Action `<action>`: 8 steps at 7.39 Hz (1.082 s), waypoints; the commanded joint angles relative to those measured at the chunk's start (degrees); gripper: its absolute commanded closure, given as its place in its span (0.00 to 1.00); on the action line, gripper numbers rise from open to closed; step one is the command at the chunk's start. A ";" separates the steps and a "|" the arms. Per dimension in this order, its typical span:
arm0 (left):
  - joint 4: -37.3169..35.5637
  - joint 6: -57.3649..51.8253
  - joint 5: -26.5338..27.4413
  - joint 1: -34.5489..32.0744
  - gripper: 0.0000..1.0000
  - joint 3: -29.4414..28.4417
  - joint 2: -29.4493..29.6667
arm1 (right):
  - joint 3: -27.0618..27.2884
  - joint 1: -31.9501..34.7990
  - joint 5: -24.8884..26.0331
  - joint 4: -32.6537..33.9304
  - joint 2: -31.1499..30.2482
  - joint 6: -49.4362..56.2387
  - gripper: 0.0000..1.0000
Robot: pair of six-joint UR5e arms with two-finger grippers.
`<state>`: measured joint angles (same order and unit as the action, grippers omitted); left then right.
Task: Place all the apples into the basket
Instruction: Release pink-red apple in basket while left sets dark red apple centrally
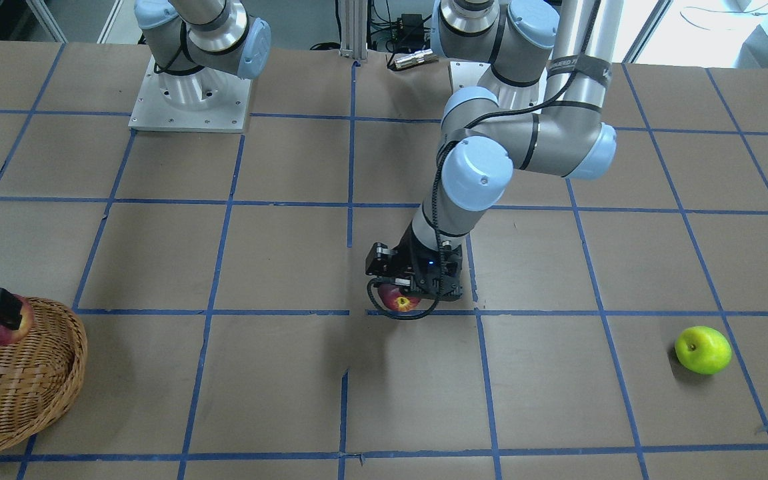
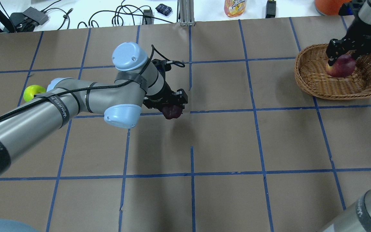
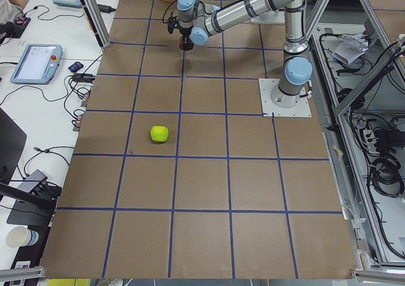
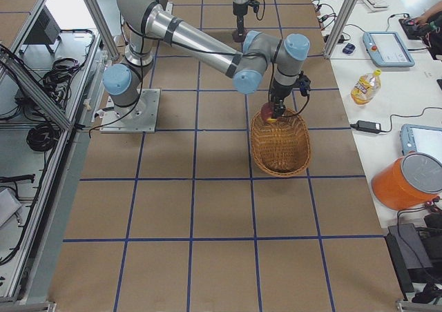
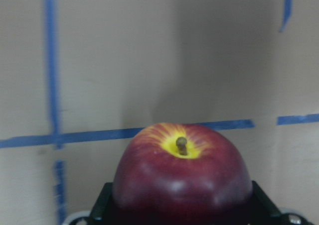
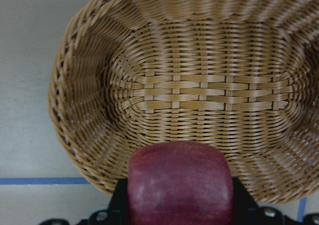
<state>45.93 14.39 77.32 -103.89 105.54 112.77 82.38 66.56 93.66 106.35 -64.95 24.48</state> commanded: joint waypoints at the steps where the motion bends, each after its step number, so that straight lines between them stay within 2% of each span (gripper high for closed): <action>1: -2.59 2.74 -0.33 -2.63 0.89 -1.65 3.85 | 0.14 -1.34 0.12 6.64 4.80 1.10 1.00; 2: -2.69 2.05 0.02 -3.68 0.11 -1.39 4.47 | -0.20 -1.34 -0.15 7.29 6.39 0.92 1.00; 3: -3.56 1.87 0.11 -3.69 0.00 -1.65 3.35 | 0.06 -1.34 -0.24 7.29 7.11 1.09 0.92; 4: -2.96 0.73 0.37 -2.82 0.00 -1.83 2.03 | 0.15 -1.34 0.29 7.21 7.29 1.10 0.30; 5: -1.21 -4.85 0.73 0.15 0.00 -1.39 -0.16 | 0.58 -1.34 0.38 6.77 7.03 0.92 0.06; 6: 3.94 -6.99 0.99 4.27 0.00 -1.39 -2.88 | 0.59 -1.34 0.38 6.24 6.77 0.92 0.00; 7: 7.73 -13.80 0.91 9.71 0.00 -1.30 -5.60 | 0.59 -1.34 0.38 5.89 6.15 0.83 0.00; 8: 11.86 -20.31 1.51 15.94 0.00 -1.21 -7.72 | -0.20 -0.65 -0.32 2.67 4.23 0.14 0.00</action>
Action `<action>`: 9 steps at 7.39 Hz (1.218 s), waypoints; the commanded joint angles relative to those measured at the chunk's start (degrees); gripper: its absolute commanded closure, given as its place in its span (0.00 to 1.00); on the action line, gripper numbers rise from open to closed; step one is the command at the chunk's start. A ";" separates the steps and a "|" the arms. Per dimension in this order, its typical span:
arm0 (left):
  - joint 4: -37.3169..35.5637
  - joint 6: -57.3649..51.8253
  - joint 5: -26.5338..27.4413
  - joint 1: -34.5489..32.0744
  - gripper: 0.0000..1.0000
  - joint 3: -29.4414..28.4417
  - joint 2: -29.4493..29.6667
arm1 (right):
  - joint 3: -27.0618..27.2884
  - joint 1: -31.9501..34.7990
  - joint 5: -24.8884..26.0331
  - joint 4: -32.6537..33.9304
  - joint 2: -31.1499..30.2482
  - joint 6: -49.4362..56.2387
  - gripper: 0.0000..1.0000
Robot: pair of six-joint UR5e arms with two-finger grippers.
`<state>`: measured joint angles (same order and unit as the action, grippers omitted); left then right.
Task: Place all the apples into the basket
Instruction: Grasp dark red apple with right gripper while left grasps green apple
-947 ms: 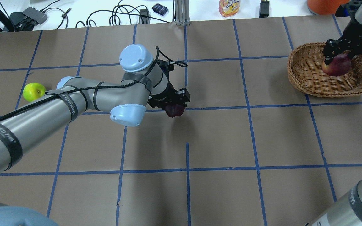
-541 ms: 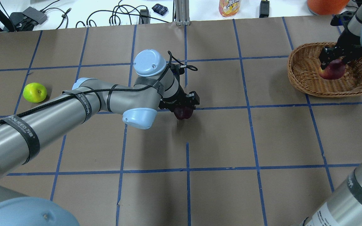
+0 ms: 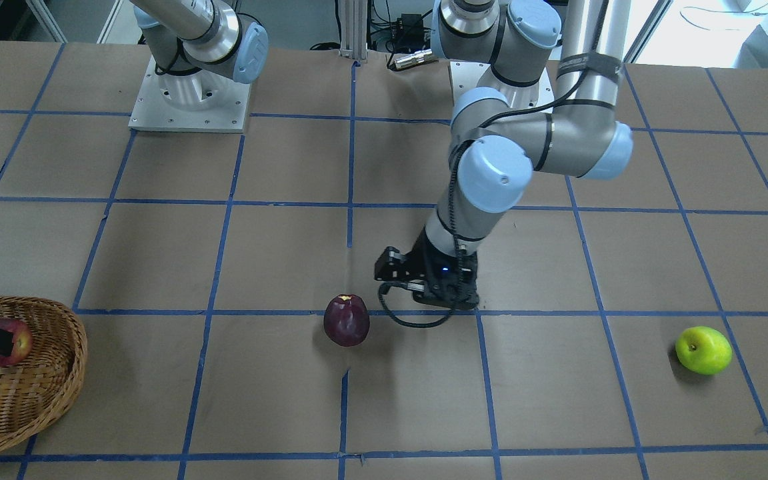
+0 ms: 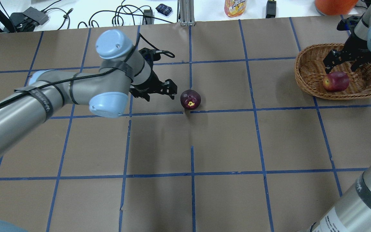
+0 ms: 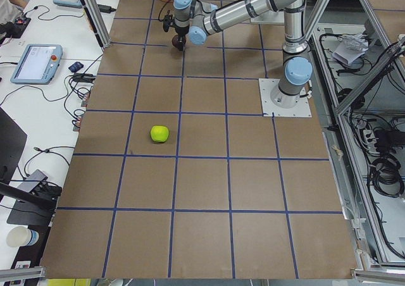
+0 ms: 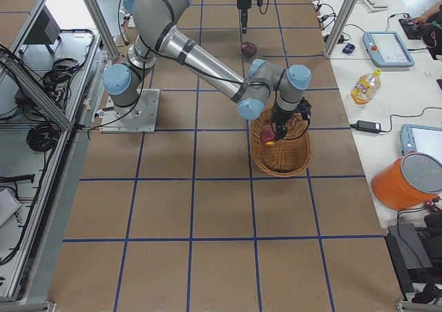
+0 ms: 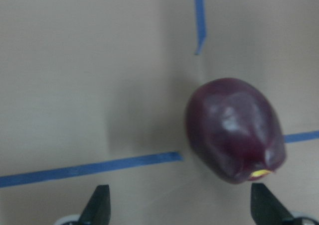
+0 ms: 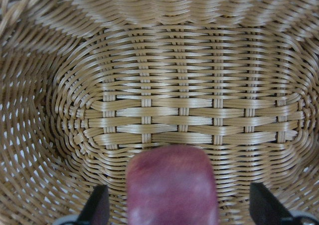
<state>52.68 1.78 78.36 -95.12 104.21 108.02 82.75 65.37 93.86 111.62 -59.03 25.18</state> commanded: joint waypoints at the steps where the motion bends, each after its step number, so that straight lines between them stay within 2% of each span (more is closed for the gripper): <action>1: 6.55 -15.94 4.74 14.28 0.00 -0.06 -4.04 | -1.35 3.15 -2.18 -7.77 -5.44 -3.79 0.00; 2: 6.47 -21.94 5.83 20.44 0.00 -1.19 -3.87 | -1.62 8.40 -5.50 -12.52 -8.70 -12.78 0.00; 4: 10.67 -31.77 5.84 27.50 0.00 -7.06 -0.73 | -1.63 21.31 -11.65 -12.32 -9.18 -33.69 0.00; 5: 17.22 -33.23 5.84 31.71 0.00 -11.36 1.21 | -1.71 25.55 -14.56 -11.18 -8.39 -42.66 0.00; 7: 23.33 -38.06 4.97 37.27 0.00 -17.88 6.30 | -1.62 32.94 -15.29 -4.08 -5.94 -50.73 0.00; 9: 23.09 -43.51 4.87 41.23 0.00 -22.27 12.27 | -1.19 37.53 -14.59 2.52 -0.85 -56.53 0.00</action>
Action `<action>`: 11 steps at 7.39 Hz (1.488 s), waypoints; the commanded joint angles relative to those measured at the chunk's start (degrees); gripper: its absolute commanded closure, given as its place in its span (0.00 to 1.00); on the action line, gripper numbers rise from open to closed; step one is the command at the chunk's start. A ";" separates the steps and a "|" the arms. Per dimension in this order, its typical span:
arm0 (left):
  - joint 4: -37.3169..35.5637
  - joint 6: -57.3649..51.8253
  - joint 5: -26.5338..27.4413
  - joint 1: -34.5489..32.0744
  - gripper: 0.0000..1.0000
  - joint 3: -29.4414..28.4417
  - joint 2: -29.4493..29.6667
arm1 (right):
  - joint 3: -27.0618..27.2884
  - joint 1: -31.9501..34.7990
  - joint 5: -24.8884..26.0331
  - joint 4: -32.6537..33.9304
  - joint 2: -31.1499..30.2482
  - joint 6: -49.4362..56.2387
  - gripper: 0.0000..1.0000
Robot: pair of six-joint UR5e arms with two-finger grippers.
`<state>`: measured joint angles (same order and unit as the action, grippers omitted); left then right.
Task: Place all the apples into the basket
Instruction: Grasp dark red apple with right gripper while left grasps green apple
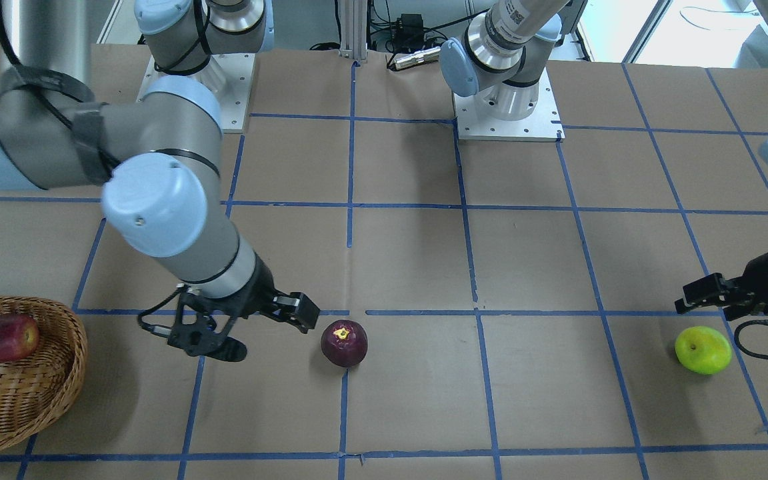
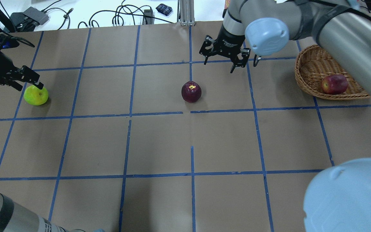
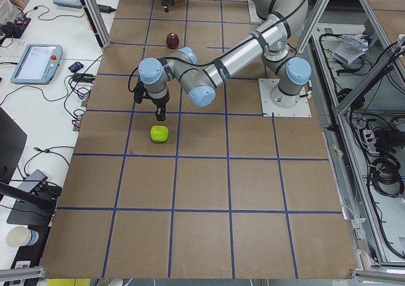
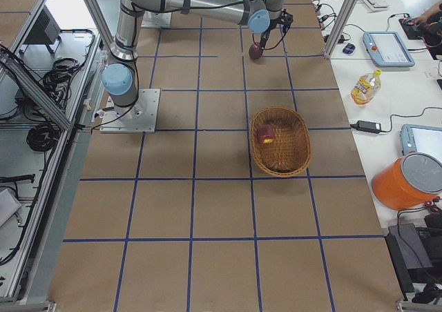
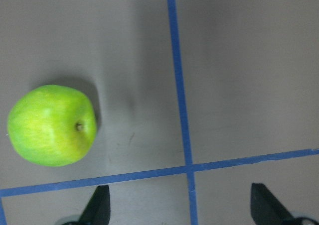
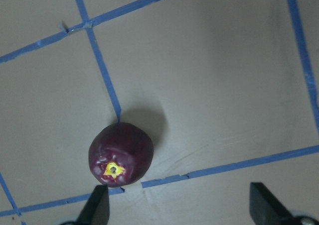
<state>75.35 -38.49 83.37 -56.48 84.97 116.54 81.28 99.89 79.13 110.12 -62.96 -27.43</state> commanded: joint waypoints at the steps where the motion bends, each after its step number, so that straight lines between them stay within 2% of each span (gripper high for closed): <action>1: 0.24 -5.79 -0.14 3.30 0.00 -5.76 7.00 | 0.29 3.98 0.24 4.57 5.11 -4.64 0.00; 2: 0.50 -6.16 -0.14 3.40 0.00 -8.05 9.82 | 0.03 5.12 0.06 4.66 5.91 -4.65 0.00; 3: 0.76 -5.81 -3.88 3.40 0.00 -8.16 11.76 | 0.11 5.66 -0.11 4.49 6.01 -4.65 0.00; 4: 1.03 -5.29 -10.35 3.31 0.00 -7.90 13.17 | 0.37 5.75 -0.29 4.14 6.18 -4.56 0.00; 6: 0.60 -5.28 -10.07 3.22 0.00 -7.80 15.03 | 0.11 5.75 -0.46 4.40 8.64 -4.30 0.00; 7: 1.03 -5.28 -7.54 2.79 0.27 -8.33 14.77 | -0.06 5.75 -0.46 4.75 9.43 -4.12 0.00; 8: 1.29 -5.11 -2.91 2.09 0.60 -8.42 13.20 | 0.02 5.75 -0.46 5.45 10.39 -3.94 0.00; 9: 2.34 -5.11 -2.69 2.08 0.71 -8.51 12.84 | 0.28 5.75 -0.12 5.45 10.66 -3.77 0.26; 10: 4.96 -4.93 -2.51 1.82 0.97 -8.77 11.71 | 0.11 5.75 -0.03 5.37 10.58 -3.77 0.82; 11: 9.34 -2.67 -2.42 0.34 1.00 -10.25 9.69 | -0.24 5.66 0.32 5.28 10.23 -3.33 1.00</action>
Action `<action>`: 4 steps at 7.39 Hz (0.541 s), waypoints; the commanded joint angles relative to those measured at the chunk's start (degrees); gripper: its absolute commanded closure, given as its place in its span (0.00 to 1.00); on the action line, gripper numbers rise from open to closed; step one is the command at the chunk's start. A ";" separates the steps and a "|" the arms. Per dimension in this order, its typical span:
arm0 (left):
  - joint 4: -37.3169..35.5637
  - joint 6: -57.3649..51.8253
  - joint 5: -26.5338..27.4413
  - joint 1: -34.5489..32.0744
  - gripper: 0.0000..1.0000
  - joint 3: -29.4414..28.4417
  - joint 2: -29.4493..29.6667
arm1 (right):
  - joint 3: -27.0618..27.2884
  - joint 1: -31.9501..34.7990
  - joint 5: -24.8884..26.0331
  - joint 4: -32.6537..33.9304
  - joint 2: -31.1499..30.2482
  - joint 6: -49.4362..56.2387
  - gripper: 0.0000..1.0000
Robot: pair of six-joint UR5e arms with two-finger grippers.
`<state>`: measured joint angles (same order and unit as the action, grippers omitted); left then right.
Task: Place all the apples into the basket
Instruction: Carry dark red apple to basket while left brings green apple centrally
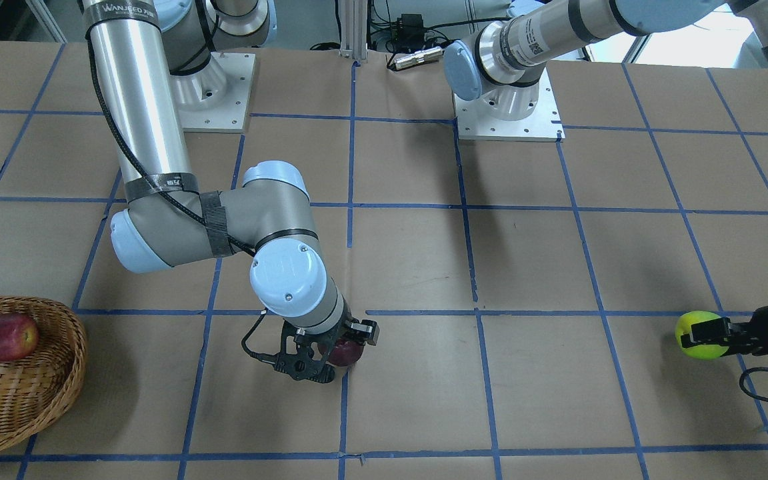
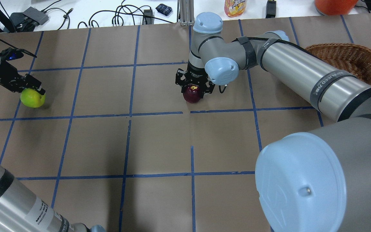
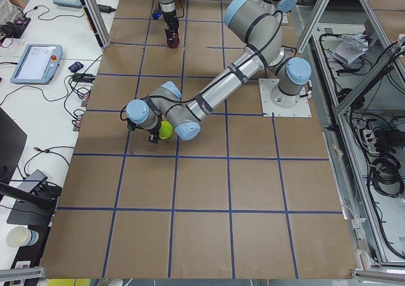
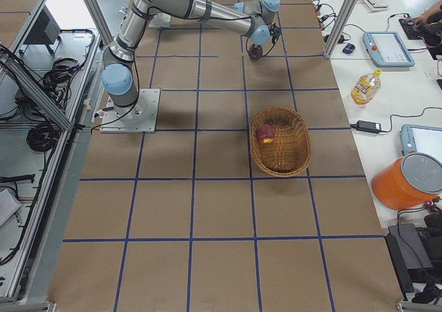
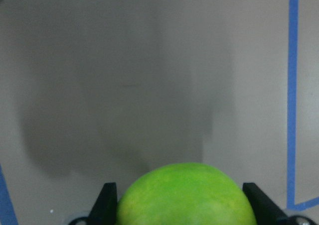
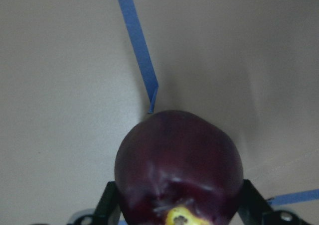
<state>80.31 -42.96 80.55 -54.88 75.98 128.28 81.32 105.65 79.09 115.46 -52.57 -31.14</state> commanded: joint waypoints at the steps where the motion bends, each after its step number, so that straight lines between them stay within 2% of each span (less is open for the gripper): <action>1: 8.68 4.61 0.57 -4.76 1.00 -2.40 -4.16 | -0.72 -0.62 0.28 -0.06 -0.68 0.38 1.00; 2: 9.41 8.73 0.49 -8.88 1.00 -1.54 -6.44 | -2.46 -1.32 0.36 -1.37 -2.25 0.46 1.00; 3: 9.60 12.95 0.57 -13.28 1.00 -0.49 -9.25 | -5.00 -3.15 1.41 -7.04 -4.62 0.64 1.00; 4: 9.60 19.25 0.57 -17.15 1.00 0.74 -12.15 | -8.07 -7.00 2.64 -13.44 -6.12 5.08 1.00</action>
<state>89.50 -30.76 81.09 -66.79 75.36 119.79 76.80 102.46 80.38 109.19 -56.45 -29.65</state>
